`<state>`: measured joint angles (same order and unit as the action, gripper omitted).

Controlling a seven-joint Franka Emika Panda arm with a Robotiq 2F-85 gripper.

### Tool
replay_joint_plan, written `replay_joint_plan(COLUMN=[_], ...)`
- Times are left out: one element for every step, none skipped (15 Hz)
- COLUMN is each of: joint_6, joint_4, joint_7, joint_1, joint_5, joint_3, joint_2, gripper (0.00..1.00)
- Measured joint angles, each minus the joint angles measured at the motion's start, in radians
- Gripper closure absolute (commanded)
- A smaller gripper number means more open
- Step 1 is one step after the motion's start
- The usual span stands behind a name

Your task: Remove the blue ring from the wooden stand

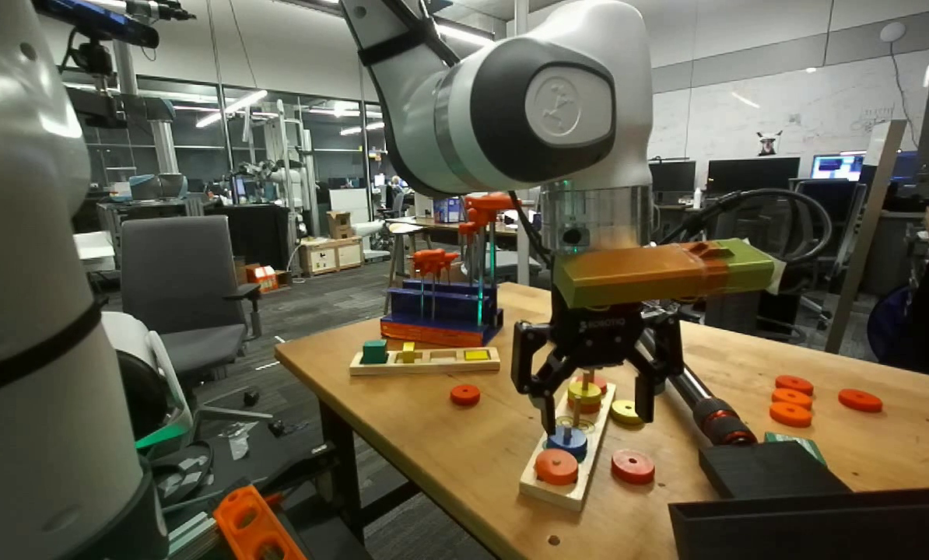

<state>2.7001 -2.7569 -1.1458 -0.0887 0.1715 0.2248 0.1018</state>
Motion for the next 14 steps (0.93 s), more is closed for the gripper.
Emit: replay_joint_plan(joint_6=[0.001, 0.001, 0.001, 0.001, 0.001, 0.001, 0.001, 0.001, 0.004, 0.01, 0.019, 0.027, 0.037, 0.043], joint_4=[0.0, 0.0, 0.0, 0.0, 0.0, 0.0, 0.0, 0.0, 0.0, 0.0, 0.0, 0.0, 0.0, 0.0], joint_7=[0.009, 0.019, 0.029, 0.036, 0.04, 0.04, 0.04, 0.04, 0.039, 0.038, 0.036, 0.033, 0.028, 0.024], joint_1=[0.0, 0.0, 0.0, 0.0, 0.0, 0.0, 0.0, 0.0, 0.0, 0.0, 0.0, 0.0, 0.0, 0.0], joint_5=[0.0, -0.003, -0.007, -0.015, -0.026, -0.039, -0.053, -0.07, -0.088, -0.104, -0.121, -0.134, -0.148, -0.158], joint_3=[-0.001, -0.002, -0.004, -0.005, -0.005, -0.006, -0.006, -0.006, -0.006, -0.006, -0.006, -0.006, -0.006, -0.006], joint_2=[0.0, 0.0, 0.0, 0.0, 0.0, -0.001, -0.003, -0.005, -0.009, -0.015, -0.021, -0.028, -0.036, -0.043], gripper=[0.0, 0.0, 0.0, 0.0, 0.0, 0.0, 0.0, 0.0, 0.0, 0.0, 0.0, 0.0, 0.0, 0.0])
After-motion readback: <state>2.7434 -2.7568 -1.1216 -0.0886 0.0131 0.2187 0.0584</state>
